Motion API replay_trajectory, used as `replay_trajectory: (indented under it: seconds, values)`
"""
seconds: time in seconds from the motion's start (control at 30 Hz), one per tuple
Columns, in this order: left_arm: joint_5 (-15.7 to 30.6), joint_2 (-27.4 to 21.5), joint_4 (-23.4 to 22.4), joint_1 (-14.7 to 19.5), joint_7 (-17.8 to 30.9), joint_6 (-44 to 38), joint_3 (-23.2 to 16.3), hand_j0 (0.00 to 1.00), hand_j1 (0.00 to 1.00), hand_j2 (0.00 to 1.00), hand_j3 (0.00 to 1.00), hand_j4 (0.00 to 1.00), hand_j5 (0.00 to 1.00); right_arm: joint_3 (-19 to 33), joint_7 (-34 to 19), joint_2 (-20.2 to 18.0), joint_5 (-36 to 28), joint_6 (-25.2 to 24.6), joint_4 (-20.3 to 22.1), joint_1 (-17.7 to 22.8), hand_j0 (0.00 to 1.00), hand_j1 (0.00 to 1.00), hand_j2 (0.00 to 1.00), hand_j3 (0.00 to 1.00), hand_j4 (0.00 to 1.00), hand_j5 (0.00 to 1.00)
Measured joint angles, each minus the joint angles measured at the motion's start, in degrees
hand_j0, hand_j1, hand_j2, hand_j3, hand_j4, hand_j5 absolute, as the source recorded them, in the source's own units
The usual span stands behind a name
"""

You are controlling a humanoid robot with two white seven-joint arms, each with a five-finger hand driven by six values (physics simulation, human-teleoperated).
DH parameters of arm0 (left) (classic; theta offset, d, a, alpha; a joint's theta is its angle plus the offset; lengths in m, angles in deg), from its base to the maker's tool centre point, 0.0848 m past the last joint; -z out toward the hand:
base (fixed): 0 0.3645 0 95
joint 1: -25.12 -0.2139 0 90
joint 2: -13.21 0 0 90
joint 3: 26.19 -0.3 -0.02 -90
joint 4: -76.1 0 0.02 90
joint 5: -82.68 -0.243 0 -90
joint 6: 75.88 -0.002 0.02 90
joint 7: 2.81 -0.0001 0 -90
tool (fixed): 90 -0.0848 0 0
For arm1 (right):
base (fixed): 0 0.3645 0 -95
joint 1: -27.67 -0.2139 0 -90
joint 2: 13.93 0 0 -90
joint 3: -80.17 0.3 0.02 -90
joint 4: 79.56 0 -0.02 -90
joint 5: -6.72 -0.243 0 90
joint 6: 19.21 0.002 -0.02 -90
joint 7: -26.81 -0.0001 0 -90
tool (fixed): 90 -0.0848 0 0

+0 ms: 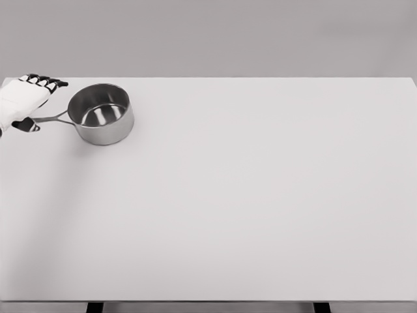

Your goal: Rotate pot handle

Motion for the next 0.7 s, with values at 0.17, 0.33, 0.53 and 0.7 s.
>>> replay_trajectory:
  seconds: [0.17,0.33,0.53,0.7]
  values:
    - [0.5,0.0,-0.1,-0.8,0.1,0.0,0.0,1.00,1.00,1.00,1.00,1.00,1.00,0.0,0.0,0.0,0.0,0.0,0.0,0.0,1.00,1.00,1.00,1.00,1.00,1.00]
    - [0.7,0.0,-0.1,-0.8,0.1,0.0,0.0,1.00,1.00,1.00,1.00,1.00,1.00,0.0,0.0,0.0,0.0,0.0,0.0,0.0,1.00,1.00,1.00,1.00,1.00,1.00]
    - [1.7,-0.8,0.5,-0.6,0.0,0.9,0.2,1.00,1.00,1.00,1.00,1.00,1.00,0.0,0.0,0.0,0.0,0.0,0.0,0.1,1.00,1.00,1.00,1.00,1.00,1.00]
    - [10.7,-7.3,4.3,-1.8,0.1,3.7,0.8,1.00,1.00,1.00,1.00,1.00,1.00,0.0,0.0,0.0,0.0,0.0,0.0,0.0,1.00,1.00,1.00,1.00,1.00,1.00]
